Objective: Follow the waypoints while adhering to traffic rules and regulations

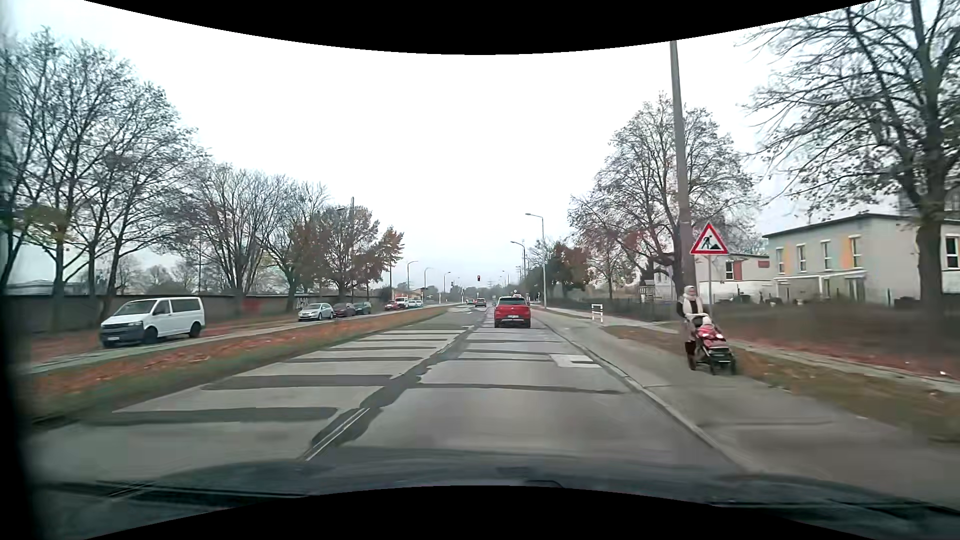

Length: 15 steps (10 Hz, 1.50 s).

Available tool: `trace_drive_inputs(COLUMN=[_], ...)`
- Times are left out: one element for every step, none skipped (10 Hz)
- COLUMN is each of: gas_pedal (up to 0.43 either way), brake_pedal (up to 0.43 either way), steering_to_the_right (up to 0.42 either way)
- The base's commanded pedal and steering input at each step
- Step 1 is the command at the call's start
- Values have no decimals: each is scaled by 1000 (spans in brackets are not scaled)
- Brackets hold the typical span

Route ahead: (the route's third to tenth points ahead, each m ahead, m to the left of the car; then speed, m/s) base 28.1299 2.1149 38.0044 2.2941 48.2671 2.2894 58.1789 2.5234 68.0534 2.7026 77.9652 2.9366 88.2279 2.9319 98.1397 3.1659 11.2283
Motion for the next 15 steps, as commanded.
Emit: trace_drive_inputs(gas_pedal=[110, 110, 98, 98, 98, 87, 87, 87, 87, 87, 87, 110, 138, 138, 138], brake_pedal=[0, 0, 0, 0, 0, 0, 0, 0, 0, 0, 0, 0, 0, 0, 0], steering_to_the_right=[4, 4, 4, 4, 4, 5, 3, 3, 2, 1, -1, -2, -5, -8, -10])
